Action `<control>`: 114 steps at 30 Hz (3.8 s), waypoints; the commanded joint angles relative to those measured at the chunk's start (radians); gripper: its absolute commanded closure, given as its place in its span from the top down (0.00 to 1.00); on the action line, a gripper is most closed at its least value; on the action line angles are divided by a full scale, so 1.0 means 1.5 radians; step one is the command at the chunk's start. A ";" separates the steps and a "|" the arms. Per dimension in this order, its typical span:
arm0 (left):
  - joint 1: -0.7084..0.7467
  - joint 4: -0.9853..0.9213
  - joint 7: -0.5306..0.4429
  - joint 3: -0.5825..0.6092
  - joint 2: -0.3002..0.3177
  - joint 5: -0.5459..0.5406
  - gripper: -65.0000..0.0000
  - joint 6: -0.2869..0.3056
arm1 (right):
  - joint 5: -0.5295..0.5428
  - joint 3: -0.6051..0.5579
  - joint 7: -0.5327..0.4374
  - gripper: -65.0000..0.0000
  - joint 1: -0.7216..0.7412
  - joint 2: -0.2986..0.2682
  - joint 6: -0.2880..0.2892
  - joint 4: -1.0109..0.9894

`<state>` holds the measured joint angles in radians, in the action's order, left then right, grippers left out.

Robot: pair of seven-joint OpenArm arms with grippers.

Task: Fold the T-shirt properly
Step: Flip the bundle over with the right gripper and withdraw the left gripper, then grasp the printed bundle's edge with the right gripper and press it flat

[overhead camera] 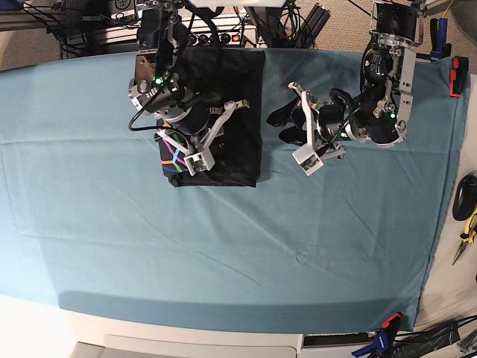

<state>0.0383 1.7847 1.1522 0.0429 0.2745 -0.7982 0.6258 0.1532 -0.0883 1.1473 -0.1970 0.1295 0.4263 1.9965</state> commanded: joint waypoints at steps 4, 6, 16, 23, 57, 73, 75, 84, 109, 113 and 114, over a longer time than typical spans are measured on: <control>-0.009 0.011 -0.010 -0.003 0.004 -0.016 0.37 0.003 | 0.010 -0.002 -0.020 0.49 0.006 -0.016 0.033 0.012; -0.009 0.011 -0.010 -0.003 0.006 -0.016 0.37 0.003 | 0.036 -0.002 -0.020 0.60 0.006 -0.018 0.032 0.012; -0.007 0.011 -0.010 -0.003 0.012 -0.012 0.37 0.015 | 0.353 0.004 0.053 0.60 -0.033 -0.018 0.181 0.184; -0.001 0.011 -0.010 -0.003 0.019 -0.012 0.37 0.015 | 0.201 0.143 0.021 0.59 -0.084 -0.059 0.129 0.240; -0.002 0.011 -0.016 -0.003 0.018 -0.012 0.37 0.015 | 0.088 -0.055 0.047 0.32 -0.201 -0.082 0.002 0.177; -0.002 0.011 -0.016 -0.003 0.018 -0.012 0.37 0.014 | -0.055 -0.095 0.055 0.40 -0.220 -0.083 -0.032 0.177; -0.002 0.011 -0.016 -0.003 0.018 -0.012 0.37 0.014 | -0.055 -0.095 0.055 0.39 -0.225 -0.083 -0.036 0.167; -0.002 0.011 -0.016 -0.003 0.018 -0.012 0.37 0.014 | 0.004 -0.095 0.056 0.00 -0.213 -0.083 -0.025 0.095; -0.002 0.011 -0.018 -0.003 0.018 -0.012 0.37 0.014 | 0.283 -0.094 0.061 0.08 -0.181 -0.083 0.055 0.095; -0.002 0.011 -0.018 -0.003 0.018 -0.012 0.37 0.015 | 0.232 -0.094 0.058 0.42 -0.181 -0.083 0.069 0.095; -0.002 0.011 -0.018 -0.003 0.018 -0.012 0.37 0.015 | 0.219 -0.094 0.054 0.46 -0.181 -0.083 0.069 0.095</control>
<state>0.0498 1.7847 1.1500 0.0437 0.2966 -0.7956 0.6415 0.4644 -0.2268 1.2503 -0.4683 0.0010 0.5247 2.1250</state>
